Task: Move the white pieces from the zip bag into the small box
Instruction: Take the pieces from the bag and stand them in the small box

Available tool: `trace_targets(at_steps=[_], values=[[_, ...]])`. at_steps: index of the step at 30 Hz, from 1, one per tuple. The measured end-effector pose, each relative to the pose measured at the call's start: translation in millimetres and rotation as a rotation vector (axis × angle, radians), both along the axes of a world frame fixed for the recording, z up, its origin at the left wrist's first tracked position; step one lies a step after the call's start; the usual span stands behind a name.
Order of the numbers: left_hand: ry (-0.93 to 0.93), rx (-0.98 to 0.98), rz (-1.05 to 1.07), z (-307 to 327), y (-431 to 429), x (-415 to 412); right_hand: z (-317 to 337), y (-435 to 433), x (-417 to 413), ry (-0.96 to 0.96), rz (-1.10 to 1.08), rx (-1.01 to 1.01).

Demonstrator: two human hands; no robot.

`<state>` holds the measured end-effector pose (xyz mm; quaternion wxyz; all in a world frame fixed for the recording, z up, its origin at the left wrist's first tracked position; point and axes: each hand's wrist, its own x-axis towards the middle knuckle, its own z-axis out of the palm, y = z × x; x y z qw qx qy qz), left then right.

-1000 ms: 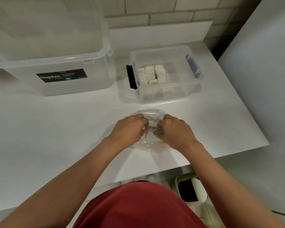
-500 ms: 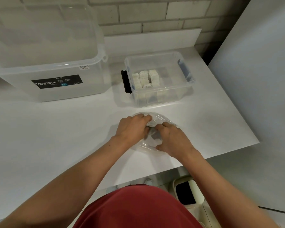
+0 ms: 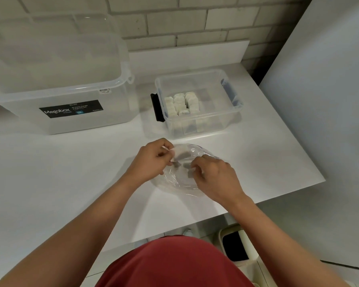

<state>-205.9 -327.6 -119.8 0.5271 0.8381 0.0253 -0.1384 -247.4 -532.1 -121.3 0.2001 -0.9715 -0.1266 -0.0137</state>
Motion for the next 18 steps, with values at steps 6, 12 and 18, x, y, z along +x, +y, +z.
trace_targets(at_steps=[6, 12, 18], values=[[0.124, -0.324, 0.114, 8, 11, -2, 20, -6, 15, 0.157, -0.111, 0.351], [-0.109, 0.203, -0.028, 23, 21, -8, 32, -18, 17, 0.147, -0.227, 0.422], [-0.238, 0.345, -0.096, 63, 21, -4, 52, -26, 18, -0.073, -0.145, 0.422]])
